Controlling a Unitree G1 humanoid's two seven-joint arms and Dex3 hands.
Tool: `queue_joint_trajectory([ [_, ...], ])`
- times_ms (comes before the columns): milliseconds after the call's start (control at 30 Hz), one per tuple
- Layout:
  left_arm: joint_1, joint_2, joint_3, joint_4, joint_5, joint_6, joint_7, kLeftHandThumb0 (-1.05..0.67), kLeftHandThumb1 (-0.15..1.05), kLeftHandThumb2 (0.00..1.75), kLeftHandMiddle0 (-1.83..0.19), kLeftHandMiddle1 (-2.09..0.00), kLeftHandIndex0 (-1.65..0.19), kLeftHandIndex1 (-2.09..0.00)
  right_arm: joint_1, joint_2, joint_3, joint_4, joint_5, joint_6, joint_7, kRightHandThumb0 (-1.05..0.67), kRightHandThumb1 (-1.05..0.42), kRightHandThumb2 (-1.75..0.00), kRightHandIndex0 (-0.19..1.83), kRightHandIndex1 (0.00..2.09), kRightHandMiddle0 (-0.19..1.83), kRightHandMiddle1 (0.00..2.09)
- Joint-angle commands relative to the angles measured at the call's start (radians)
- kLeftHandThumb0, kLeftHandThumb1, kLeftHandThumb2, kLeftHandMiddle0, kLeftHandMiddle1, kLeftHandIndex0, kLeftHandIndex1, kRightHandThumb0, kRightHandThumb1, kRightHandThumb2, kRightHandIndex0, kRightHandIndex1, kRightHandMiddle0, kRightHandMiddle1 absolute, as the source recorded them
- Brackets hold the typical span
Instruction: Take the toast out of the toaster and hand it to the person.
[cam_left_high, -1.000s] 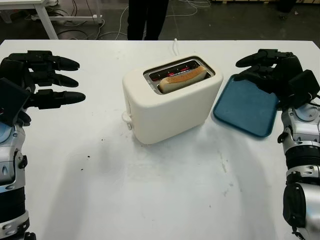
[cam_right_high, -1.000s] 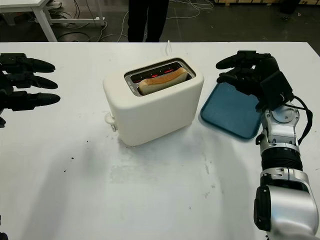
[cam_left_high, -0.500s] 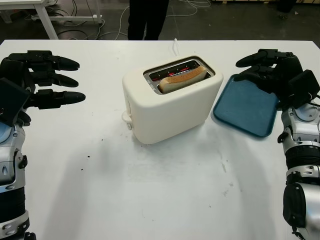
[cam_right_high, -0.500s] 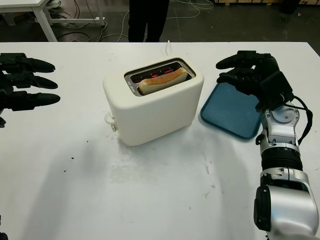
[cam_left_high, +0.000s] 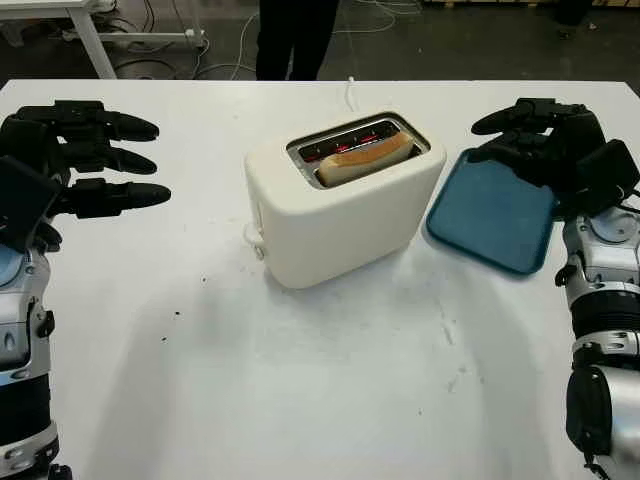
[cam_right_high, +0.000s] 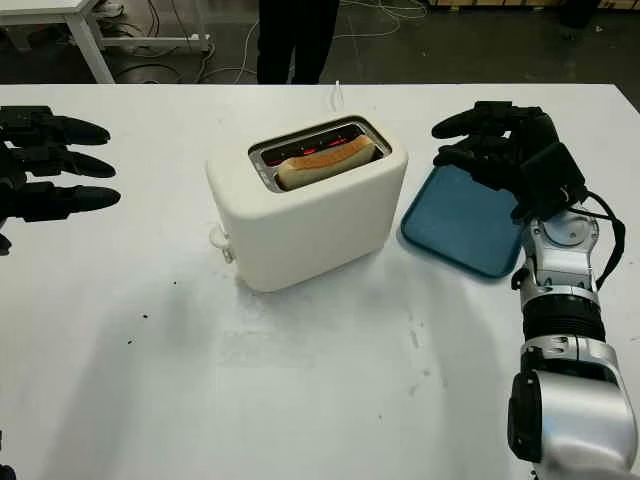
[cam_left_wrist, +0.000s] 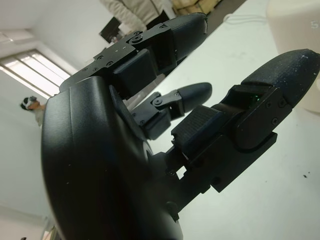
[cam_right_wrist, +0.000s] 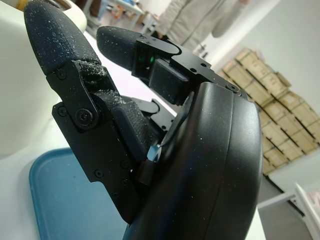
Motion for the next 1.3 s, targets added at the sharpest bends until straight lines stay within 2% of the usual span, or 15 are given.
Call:
queue_joint_trajectory([
  [0, 0.006, 0.008, 0.005, 0.002, -0.002, -0.01, -0.001, -1.03, 0.36, 0.0, -1.16, -0.5, -1.14, -0.34, -0.002, 0.0, -0.001, -0.019, 0.007, 0.004, -0.006, -1.05, -0.79, 0.0, 1.06, 0.74, 1.13, 0.48],
  [900, 0.005, 0.009, 0.001, -0.002, 0.003, -0.005, 0.001, -1.0, 0.35, 0.0, -1.16, -0.5, -1.14, -0.35, -0.003, 0.001, -0.002, -0.017, 0.007, 0.001, -0.007, -1.05, -0.79, 0.0, 1.06, 0.74, 1.12, 0.48],
  [1133, 0.004, 0.008, 0.002, -0.007, 0.002, 0.005, 0.005, -1.05, 0.36, 0.0, -1.17, -0.49, -1.14, -0.35, -0.004, -0.002, 0.0, -0.013, 0.004, -0.004, -0.006, -1.05, -0.79, 0.0, 1.06, 0.75, 1.12, 0.48],
  [1267, 0.004, 0.006, 0.003, -0.002, -0.001, -0.005, 0.002, -0.99, 0.35, 0.0, -1.17, -0.49, -1.14, -0.35, -0.005, -0.001, 0.0, -0.009, 0.005, -0.007, -0.005, -1.05, -0.8, 0.0, 1.06, 0.75, 1.11, 0.49],
])
